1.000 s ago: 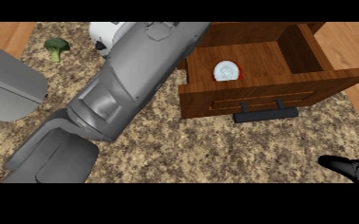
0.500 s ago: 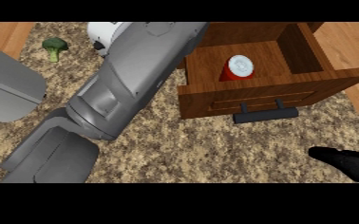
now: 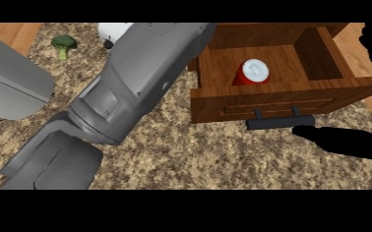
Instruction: Pick up the can, place it into the drawer and close the drawer
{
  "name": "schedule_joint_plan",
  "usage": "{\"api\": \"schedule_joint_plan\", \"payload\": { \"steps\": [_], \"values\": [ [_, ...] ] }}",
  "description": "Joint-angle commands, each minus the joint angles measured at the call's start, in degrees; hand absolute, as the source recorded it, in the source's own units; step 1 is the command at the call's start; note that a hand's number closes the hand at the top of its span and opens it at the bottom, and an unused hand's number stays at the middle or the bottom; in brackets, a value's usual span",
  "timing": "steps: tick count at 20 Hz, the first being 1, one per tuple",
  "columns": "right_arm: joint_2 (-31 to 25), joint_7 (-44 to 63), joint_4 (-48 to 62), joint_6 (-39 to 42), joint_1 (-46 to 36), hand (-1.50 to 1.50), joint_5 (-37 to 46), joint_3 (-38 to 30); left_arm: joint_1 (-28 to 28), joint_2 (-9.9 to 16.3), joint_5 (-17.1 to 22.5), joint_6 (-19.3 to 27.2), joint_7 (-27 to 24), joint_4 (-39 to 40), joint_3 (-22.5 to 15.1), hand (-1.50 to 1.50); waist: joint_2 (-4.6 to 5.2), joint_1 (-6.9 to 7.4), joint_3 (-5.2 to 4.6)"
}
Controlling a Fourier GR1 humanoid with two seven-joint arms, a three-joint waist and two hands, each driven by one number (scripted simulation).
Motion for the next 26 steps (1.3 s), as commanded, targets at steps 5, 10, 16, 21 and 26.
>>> {"api": "schedule_joint_plan", "payload": {
  "steps": [5, 10, 16, 21, 26],
  "values": [
    [-2.2, -2.8, 12.1, -1.9, -7.3, -1.50, 14.1, 6.8, -2.6, 0.2, -0.4, 0.3, -0.5, 2.5, -0.1, -1.50, -0.62, 2.39, -0.06],
    [-0.1, -7.7, 24.7, -7.6, -9.0, -1.50, 23.0, 11.7, 0.0, 0.0, -0.5, -0.4, -1.7, 1.6, -1.1, -1.50, -0.77, 3.00, -0.03],
    [1.9, -10.8, 41.5, -14.0, -17.6, -1.50, 30.2, 12.8, 0.5, 1.6, -0.2, -3.4, -1.7, 1.2, 1.3, -1.50, -0.72, 4.87, -0.06],
    [6.6, -10.2, 51.1, -20.2, -22.8, -1.50, 35.0, 13.7, 1.3, 3.4, -1.8, -2.3, 1.3, -1.2, 0.7, -1.50, -1.57, 5.46, -0.11],
    [6.8, -12.1, 63.4, -27.8, -27.7, -1.50, 37.6, 10.3, 2.4, 7.4, -2.5, -4.2, 5.9, -4.7, 0.2, -1.50, -1.93, 6.67, -0.12]
  ]
}}
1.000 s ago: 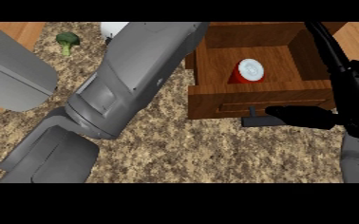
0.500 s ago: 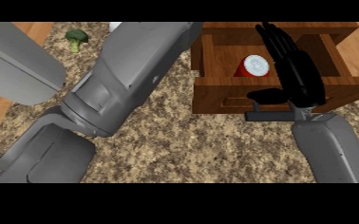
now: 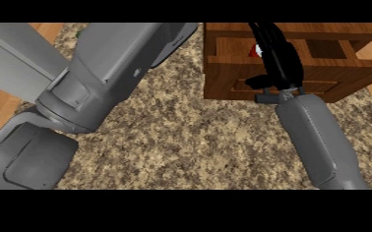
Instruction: Pick up the can, place it into the drawer and close the drawer
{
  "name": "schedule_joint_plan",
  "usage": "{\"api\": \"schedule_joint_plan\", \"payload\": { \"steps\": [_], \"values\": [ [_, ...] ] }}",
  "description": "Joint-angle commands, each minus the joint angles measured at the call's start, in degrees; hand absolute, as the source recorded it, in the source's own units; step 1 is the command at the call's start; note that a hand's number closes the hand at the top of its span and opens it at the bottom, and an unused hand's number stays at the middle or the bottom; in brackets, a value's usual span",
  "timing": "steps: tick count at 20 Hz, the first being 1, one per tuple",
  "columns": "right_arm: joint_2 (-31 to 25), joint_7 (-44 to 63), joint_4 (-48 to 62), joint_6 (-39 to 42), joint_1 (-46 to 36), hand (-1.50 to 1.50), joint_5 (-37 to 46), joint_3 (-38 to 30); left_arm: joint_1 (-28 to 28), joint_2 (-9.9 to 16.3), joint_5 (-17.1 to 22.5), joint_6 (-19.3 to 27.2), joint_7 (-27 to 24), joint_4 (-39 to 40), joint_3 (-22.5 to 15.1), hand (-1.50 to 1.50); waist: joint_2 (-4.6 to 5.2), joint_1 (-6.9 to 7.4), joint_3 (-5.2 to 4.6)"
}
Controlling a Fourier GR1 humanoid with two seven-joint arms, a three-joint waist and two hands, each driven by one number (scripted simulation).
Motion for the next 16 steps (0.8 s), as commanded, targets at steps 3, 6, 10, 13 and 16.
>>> {"api": "schedule_joint_plan", "payload": {
  "steps": [3, 6, 10, 13, 16],
  "values": [
    [2.6, -1.0, 16.5, -12.6, -7.6, -1.50, 4.8, -3.0, 2.3, 0.7, -1.0, 1.1, 1.1, -3.7, -0.1, -1.50, 0.21, 1.32, 0.02],
    [3.6, 2.2, 20.6, -14.1, -14.0, -1.50, 5.9, -4.6, 4.5, 2.0, -1.8, 0.2, 3.8, -6.5, -1.4, -1.50, -0.24, 2.55, -0.03],
    [2.7, -1.1, 28.3, -18.2, -18.8, -1.50, 5.7, -6.7, 8.1, 4.5, -2.0, -2.2, 3.0, -9.0, -1.2, -1.50, 0.12, 2.27, -0.02],
    [1.6, -2.8, 32.5, -21.8, -20.5, -1.50, 5.6, -8.2, 9.0, 7.3, -2.4, -3.1, 5.7, -11.5, -1.7, -1.50, 0.23, 3.61, 0.01],
    [3.6, 1.5, 36.0, -22.3, -26.2, -1.50, 7.7, -8.0, 10.9, 5.3, -2.5, -1.8, 6.0, -14.7, -2.2, -1.50, 0.27, 4.33, -0.04]
  ]
}}
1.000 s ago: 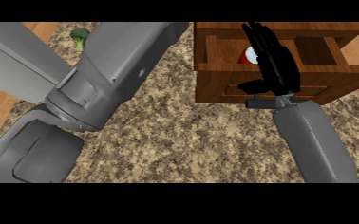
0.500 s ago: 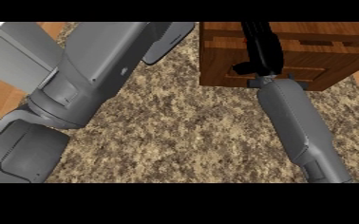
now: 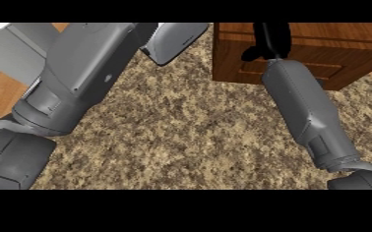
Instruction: Pick up the can, place it into the drawer and close the drawer
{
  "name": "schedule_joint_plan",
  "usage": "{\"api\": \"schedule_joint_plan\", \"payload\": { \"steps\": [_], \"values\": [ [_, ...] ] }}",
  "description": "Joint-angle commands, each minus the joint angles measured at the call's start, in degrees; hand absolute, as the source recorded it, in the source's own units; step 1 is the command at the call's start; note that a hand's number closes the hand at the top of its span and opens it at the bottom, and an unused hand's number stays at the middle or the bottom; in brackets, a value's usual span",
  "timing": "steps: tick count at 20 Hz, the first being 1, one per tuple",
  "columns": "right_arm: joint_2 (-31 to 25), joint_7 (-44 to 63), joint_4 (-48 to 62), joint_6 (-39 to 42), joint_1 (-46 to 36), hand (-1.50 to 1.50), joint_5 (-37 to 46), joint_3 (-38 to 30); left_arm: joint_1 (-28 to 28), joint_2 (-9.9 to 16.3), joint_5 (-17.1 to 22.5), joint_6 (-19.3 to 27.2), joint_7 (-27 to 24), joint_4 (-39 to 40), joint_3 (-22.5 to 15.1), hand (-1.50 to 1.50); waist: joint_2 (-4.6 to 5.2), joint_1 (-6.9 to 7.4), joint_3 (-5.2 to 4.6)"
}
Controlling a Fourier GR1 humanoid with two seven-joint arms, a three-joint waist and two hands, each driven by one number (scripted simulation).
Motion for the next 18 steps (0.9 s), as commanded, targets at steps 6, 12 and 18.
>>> {"api": "schedule_joint_plan", "payload": {
  "steps": [6, 12, 18],
  "values": [
    [-1.9, -2.4, 8.8, -1.2, -9.6, -1.50, -0.7, -3.2, 6.4, 3.3, -1.1, -0.4, 3.1, -9.0, -1.6, -1.50, 0.03, 1.36, 0.02],
    [0.1, -5.9, 8.9, -1.8, -11.0, -1.50, -5.5, -7.2, 9.3, 5.4, -0.4, -1.7, 6.3, -14.2, -1.7, -1.50, -0.11, 2.18, 0.09],
    [1.0, -10.9, 9.7, -1.1, -12.7, -1.50, -8.3, -9.9, 12.5, 9.5, -0.3, -3.2, 6.3, -17.9, -0.6, -1.50, 0.30, 1.38, 0.05]
  ]
}}
